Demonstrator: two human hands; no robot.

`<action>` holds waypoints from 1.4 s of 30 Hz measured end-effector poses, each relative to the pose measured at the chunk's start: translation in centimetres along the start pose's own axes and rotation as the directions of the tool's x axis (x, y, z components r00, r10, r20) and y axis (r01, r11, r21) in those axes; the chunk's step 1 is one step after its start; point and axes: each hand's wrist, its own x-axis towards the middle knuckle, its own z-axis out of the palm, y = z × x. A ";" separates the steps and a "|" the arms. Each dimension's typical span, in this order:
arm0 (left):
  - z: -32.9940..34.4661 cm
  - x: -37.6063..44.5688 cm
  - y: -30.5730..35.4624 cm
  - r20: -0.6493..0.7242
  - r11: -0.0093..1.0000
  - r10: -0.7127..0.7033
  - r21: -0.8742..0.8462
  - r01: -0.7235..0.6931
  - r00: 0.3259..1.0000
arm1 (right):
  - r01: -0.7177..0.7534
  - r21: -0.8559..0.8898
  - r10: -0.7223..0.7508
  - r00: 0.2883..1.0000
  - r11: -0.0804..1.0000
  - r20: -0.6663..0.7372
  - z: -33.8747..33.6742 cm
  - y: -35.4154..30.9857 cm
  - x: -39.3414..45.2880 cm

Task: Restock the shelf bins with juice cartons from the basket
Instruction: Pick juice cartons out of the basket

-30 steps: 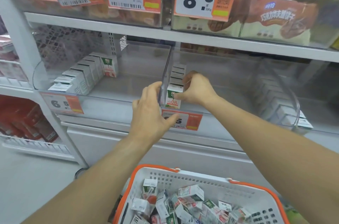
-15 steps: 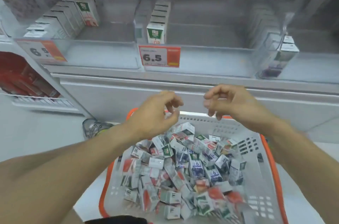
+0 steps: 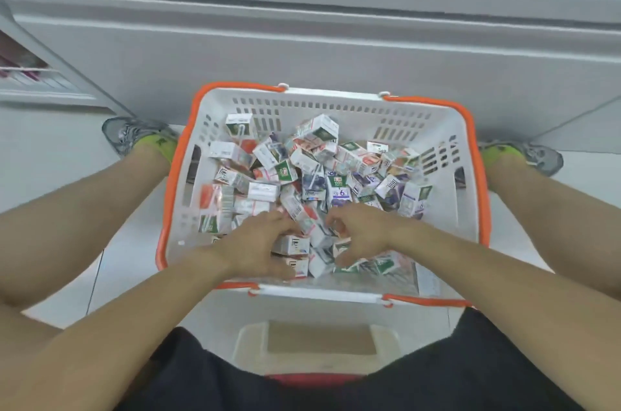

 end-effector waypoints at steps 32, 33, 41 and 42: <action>-6.1 0.2 -2.1 0.094 0.035 -0.473 -0.991 0.126 0.876 | 0.346 -0.563 -0.559 0.787 0.750 -0.261 4.5 -2.2 2.5; -6.1 0.0 -2.1 0.109 0.007 -0.460 -0.992 0.127 0.881 | 0.359 -0.602 -0.591 0.770 0.714 -0.241 4.7 -2.0 2.6; -5.8 -1.0 -1.4 0.115 -0.054 -0.388 -0.993 0.102 0.914 | 0.341 -0.501 -0.528 0.795 0.795 -0.297 4.9 -1.6 2.3; -5.8 -1.1 -1.3 0.109 -0.047 -0.400 -0.994 0.098 0.910 | 0.322 -0.438 -0.481 0.816 0.839 -0.320 4.9 -1.7 2.3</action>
